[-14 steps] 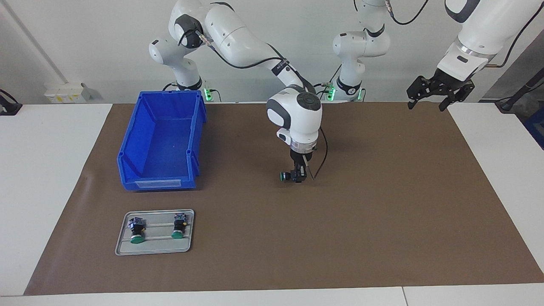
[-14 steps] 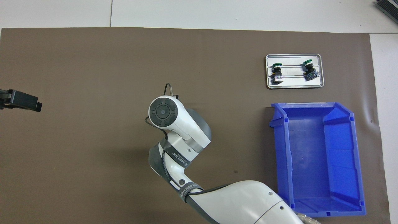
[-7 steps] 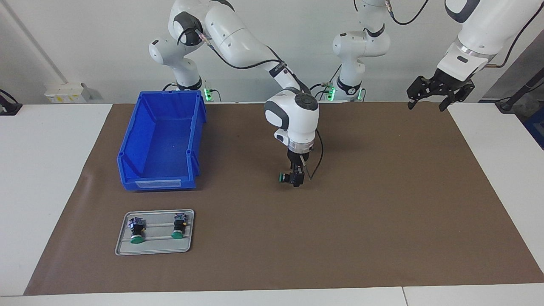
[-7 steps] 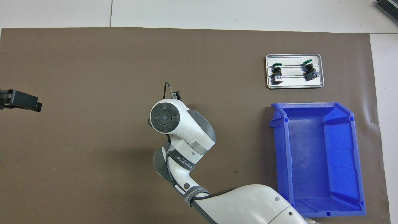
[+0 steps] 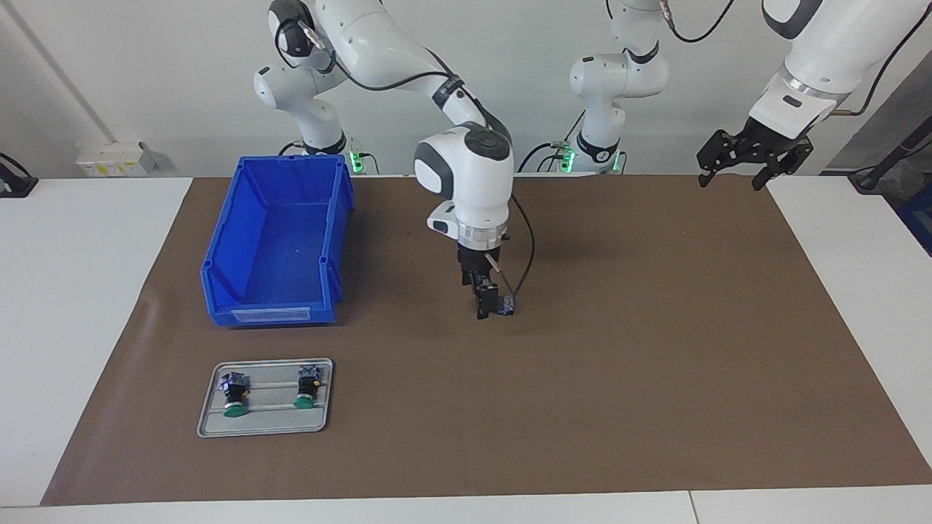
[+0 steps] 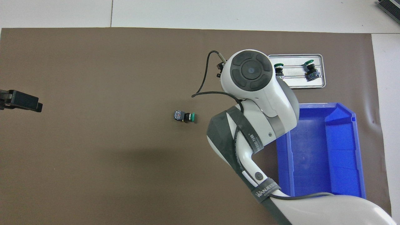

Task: Place and press button with both arms
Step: 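Withdraw the right gripper to rest while the left gripper reaches forward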

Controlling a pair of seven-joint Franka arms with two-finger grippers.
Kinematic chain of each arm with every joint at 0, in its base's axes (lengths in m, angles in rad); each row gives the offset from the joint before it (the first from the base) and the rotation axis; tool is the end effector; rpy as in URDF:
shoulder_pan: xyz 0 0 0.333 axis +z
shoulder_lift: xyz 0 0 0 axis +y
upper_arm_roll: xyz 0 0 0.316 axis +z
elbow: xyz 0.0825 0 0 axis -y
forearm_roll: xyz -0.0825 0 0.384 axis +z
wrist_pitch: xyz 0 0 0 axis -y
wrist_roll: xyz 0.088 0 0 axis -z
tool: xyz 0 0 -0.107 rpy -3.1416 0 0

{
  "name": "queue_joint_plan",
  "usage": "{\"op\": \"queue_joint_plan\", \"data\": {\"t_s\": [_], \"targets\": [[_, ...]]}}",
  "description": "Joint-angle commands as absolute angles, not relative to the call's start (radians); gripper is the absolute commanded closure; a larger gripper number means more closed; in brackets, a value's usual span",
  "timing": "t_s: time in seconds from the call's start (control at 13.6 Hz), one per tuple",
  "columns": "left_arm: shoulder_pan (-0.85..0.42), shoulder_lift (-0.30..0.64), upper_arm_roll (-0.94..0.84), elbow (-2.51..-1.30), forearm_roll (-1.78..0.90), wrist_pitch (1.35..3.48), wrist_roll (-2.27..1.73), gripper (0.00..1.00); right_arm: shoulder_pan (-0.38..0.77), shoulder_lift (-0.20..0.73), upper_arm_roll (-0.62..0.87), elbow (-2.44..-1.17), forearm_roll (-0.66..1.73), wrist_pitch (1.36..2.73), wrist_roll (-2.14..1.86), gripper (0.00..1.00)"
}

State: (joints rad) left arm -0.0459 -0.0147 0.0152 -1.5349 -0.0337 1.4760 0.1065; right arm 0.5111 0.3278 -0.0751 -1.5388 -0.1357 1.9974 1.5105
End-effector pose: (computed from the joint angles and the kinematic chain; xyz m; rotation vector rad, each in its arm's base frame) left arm 0.5400 -0.0204 0.6413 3.0978 -0.2167 -0.0666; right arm 0.6104 0.2821 0.4793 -2.7073 1.5158 -0.3091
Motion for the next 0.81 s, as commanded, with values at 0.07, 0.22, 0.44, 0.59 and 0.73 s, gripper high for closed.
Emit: {"op": "queue_joint_plan", "data": {"t_s": [0.07,0.22,0.44,0.59,0.73], "targets": [[-0.054,-0.037,-0.001,-1.555,-0.018,1.494,0.129,0.00,0.373,0.233,-0.060,-1.583,-0.092,1.950,1.139,0.00],[-0.075,-0.034,-0.006,-1.557,-0.018,1.537,0.233,0.01,0.272,0.189,-0.060,-1.583,-0.002,1.916,0.938,0.00],[-0.107,-0.037,-0.020,-1.572,-0.025,1.551,0.358,0.02,0.161,0.137,-0.061,-1.580,0.002,1.859,0.671,0.00],[-0.136,-0.044,-0.023,-1.591,-0.029,1.565,0.492,0.02,0.114,0.109,-0.063,-1.575,0.000,1.820,0.525,0.00],[-0.184,-0.049,-0.026,-1.624,-0.031,1.641,0.622,0.02,0.059,0.078,-0.064,-1.568,0.000,1.749,0.325,0.00]]}}
